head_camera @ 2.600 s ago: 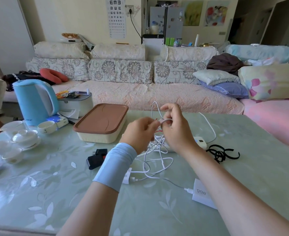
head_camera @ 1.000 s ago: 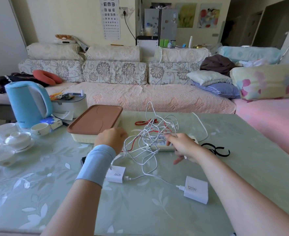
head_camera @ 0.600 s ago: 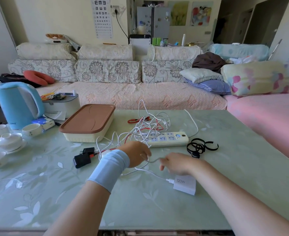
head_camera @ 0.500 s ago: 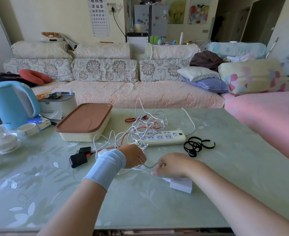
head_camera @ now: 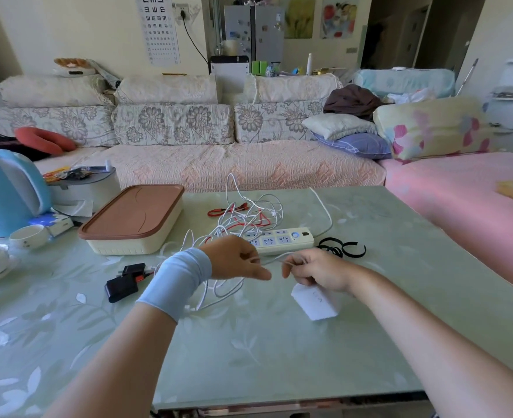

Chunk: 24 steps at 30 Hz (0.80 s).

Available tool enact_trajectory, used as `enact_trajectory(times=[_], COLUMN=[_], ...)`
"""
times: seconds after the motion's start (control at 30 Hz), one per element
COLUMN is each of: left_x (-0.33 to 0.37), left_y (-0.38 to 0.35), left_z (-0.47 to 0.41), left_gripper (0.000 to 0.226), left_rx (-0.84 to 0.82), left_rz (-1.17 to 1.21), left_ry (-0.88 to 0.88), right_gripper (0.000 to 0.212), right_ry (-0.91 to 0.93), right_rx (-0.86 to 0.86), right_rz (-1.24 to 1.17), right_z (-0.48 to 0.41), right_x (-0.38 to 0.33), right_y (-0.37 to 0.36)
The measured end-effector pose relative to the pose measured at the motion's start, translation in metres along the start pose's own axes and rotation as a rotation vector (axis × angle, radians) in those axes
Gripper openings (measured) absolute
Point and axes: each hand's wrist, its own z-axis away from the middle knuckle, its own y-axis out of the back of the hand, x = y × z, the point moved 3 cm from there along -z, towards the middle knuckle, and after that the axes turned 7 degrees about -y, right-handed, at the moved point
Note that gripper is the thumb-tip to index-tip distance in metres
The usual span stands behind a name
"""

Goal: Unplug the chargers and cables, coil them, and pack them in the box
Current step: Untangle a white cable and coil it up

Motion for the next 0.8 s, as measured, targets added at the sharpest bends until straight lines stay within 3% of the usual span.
enact_trajectory(times=[0.13, 0.33, 0.47, 0.53, 0.63, 0.73, 0.8], left_x=[0.019, 0.028, 0.023, 0.022, 0.022, 0.017, 0.007], left_y=[0.017, 0.031, 0.036, 0.037, 0.042, 0.045, 0.047], left_z=[0.005, 0.016, 0.028, 0.030, 0.028, 0.027, 0.028], left_gripper=[0.039, 0.044, 0.036, 0.028, 0.024, 0.032, 0.042], left_rx=[0.152, 0.298, 0.189, 0.168, 0.284, 0.355, 0.299], left_rz=[0.292, 0.221, 0.186, 0.147, 0.121, 0.157, 0.182], left_ry=[0.008, -0.028, -0.032, -0.031, -0.055, -0.049, 0.026], right_gripper=[0.025, 0.019, 0.042, 0.031, 0.022, 0.023, 0.024], right_ry=[-0.018, -0.027, -0.023, 0.011, 0.060, 0.021, 0.017], right_rx=[-0.182, -0.275, -0.233, -0.235, -0.213, -0.158, -0.132], right_rz=[-0.311, -0.636, -0.552, -0.507, -0.464, -0.592, -0.668], right_z=[0.019, 0.028, 0.028, 0.025, 0.017, 0.007, 0.003], right_x=[-0.010, -0.027, -0.027, -0.026, -0.028, -0.035, -0.041], right_y=[-0.007, -0.017, -0.018, -0.020, -0.021, -0.017, -0.011])
